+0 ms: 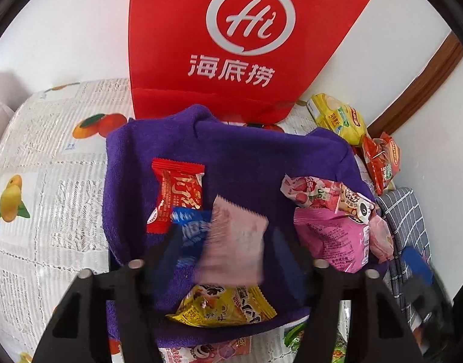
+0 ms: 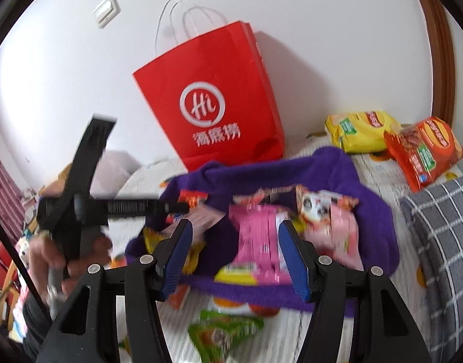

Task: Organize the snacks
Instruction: 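Open the right tool over the towel while the left tool releases the white-pink packet, then grasp the green snack bag on the bed with the right tool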

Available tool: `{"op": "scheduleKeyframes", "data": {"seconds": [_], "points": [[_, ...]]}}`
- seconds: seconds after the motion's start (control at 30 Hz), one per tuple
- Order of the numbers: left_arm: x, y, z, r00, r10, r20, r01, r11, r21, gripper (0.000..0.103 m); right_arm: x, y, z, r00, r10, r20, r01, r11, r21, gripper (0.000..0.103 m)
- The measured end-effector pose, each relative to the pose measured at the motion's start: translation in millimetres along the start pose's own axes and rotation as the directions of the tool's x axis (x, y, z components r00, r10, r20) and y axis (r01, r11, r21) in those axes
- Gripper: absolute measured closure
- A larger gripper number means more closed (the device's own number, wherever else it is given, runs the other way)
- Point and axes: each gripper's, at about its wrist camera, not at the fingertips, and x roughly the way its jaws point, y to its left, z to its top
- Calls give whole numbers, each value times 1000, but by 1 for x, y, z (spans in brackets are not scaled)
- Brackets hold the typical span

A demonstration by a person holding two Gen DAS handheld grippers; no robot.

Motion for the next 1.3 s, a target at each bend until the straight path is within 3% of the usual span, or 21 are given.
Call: {"op": "scheduleKeyframes", "data": {"seconds": [0.37, 0.6, 0.67, 0.7, 0.87, 1.1, 1.3], "points": [[-32, -12, 2, 998, -36, 59, 34, 999, 39, 40, -4, 23, -66, 993, -12, -117, 4, 997, -71, 43], [-44, -17, 0, 996, -63, 68, 59, 997, 56, 40, 24, 37, -82, 982, -96, -165, 74, 989, -130, 44], [-46, -19, -1, 996, -66, 67, 61, 996, 65, 40, 33, 35, -88, 977, -118, -179, 95, 987, -132, 53], [-46, -20, -1, 996, -66, 67, 61, 996, 70, 40, 35, 34, -91, 974, -133, -183, 109, 985, -134, 62], [-48, -24, -2, 996, -45, 74, 39, 995, 90, 40, 29, 34, -93, 977, -157, -144, 133, 977, -164, 67], [-49, -25, -2, 996, -39, 79, 31, 995, 95, 40, 6, 15, -91, 985, -149, -87, 137, 982, -132, 67], [-52, -29, -6, 996, -25, 85, 14, 993, 119, 40, 9, -5, -93, 990, -65, -127, 63, 998, -15, 67]]}}
